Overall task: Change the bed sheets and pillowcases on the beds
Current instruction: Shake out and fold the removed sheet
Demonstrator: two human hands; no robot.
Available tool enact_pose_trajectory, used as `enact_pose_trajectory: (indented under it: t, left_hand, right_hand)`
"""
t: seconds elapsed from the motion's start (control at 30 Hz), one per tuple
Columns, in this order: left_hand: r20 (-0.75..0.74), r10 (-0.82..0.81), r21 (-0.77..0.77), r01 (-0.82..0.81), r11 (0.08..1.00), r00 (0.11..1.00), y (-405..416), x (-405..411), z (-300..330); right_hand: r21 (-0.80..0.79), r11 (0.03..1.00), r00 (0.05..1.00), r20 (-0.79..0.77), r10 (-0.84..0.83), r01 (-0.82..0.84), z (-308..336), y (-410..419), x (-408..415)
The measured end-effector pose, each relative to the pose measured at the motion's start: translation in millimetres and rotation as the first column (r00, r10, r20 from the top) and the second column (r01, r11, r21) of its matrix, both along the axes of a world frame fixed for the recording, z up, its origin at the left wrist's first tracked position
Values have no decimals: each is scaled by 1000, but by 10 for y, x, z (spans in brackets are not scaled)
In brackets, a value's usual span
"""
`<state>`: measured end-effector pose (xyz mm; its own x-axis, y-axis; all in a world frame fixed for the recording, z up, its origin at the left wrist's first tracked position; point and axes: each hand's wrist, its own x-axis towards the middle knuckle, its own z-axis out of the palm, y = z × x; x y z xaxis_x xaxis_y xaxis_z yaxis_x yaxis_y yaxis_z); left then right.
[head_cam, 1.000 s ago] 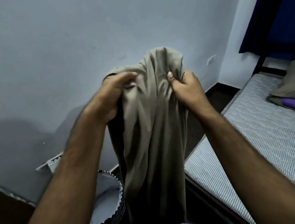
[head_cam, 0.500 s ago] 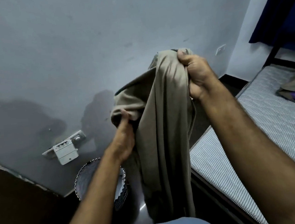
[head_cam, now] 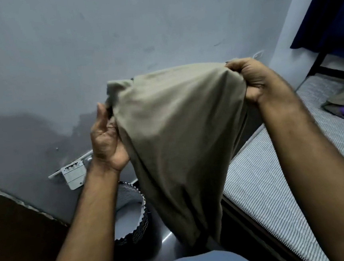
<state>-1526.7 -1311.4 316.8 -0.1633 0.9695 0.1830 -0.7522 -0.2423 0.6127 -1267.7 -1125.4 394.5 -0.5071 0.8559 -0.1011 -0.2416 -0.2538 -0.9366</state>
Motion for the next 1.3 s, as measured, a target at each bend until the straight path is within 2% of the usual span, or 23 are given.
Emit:
enact_pose_trajectory:
  t: [0.13, 0.2, 0.3, 0.37, 0.43, 0.5, 0.53, 0.6, 0.67, 0.73, 0.8, 0.83, 0.87, 0.9, 0.93, 0.97, 1.0, 1.03, 1.1, 1.17, 1.23, 1.3]
  left_hand:
    - [-116, -167, -28, 165, 986, 979, 20, -18, 42]
    - [-240, -148, -68, 136, 988, 959, 71, 2, 19]
    - [-372, -93, -162, 35, 986, 923, 151, 34, 25]
    - [-455, -25, -176, -62, 982, 890, 234, 84, 37]
    - [-475, 43, -189, -150, 971, 879, 315, 139, 15]
    - [-462, 87, -221, -209, 953, 883, 363, 188, -41]
    - [-469, 98, -228, -228, 947, 878, 367, 204, -70]
    - [-510, 130, -233, -282, 931, 850, 352, 199, -133]
    - [-534, 183, -232, -350, 907, 826, 307, 130, -177]
    - [-554, 217, -204, -383, 901, 804, 217, 46, -190]
    - [-610, 246, -173, -429, 887, 753, 132, -37, -176]
    - [-654, 246, -162, -450, 878, 715, 104, -71, -152]
    - [-702, 233, -150, -459, 875, 673, 81, -88, -136]
    - [-739, 212, -138, -451, 882, 640, 74, -97, -129]
    - [-759, 184, -140, -433, 891, 625, 67, -115, -144]
    - [-764, 156, -162, -421, 892, 626, 53, -131, -185]
    - [-766, 143, -182, -425, 887, 627, 39, -145, -225]
    - [-770, 142, -194, -442, 876, 622, 15, -157, -275]
    - [-799, 146, -187, -472, 861, 584, -44, -148, -368]
    - [-826, 129, -180, -474, 862, 549, -97, -150, -452]
    - [-821, 76, -225, -444, 867, 566, -142, -185, -518]
    - [-806, -25, -309, -385, 870, 591, -183, -208, -552]
  right_hand:
    - [-147, 989, 999, 37, 0, 5, -73, 75, 3]
    - [-171, 985, 999, -37, -9, 2, -125, 77, -37]
    - [-227, 974, 970, -240, -31, -25, -252, 4, -116]
    - [-145, 988, 973, -230, 22, -56, -379, -80, -185]
    - [-36, 988, 973, -180, 142, -150, -538, -179, -236]
    - [77, 958, 955, -89, 283, -276, -731, -252, -271]
    - [128, 951, 958, -4, 285, -282, -825, -277, -287]
    - [198, 957, 973, 136, 188, -213, -943, -327, -320]
    - [220, 974, 971, 238, -8, -46, -973, -286, -337]
    - [193, 972, 947, 264, -181, 132, -914, -207, -300]
    - [299, 931, 885, 349, -309, 207, -785, -182, -248]
    - [394, 906, 812, 472, -343, 153, -716, -188, -240]
    - [463, 886, 690, 631, -356, 34, -675, -209, -245]
    - [467, 880, 527, 773, -354, -94, -627, -233, -253]
    - [432, 880, 376, 863, -338, -201, -603, -237, -263]
    - [402, 872, 277, 903, -327, -279, -575, -259, -278]
    - [395, 862, 240, 913, -330, -318, -567, -238, -289]
    - [396, 857, 248, 912, -326, -330, -554, -234, -279]
    - [395, 867, 391, 881, -265, -302, -580, -180, -237]
    - [335, 868, 503, 856, -118, -366, -639, -133, -170]
    - [225, 834, 477, 878, 51, -503, -705, -96, -88]
    - [140, 736, 364, 919, 152, -662, -772, -114, -9]
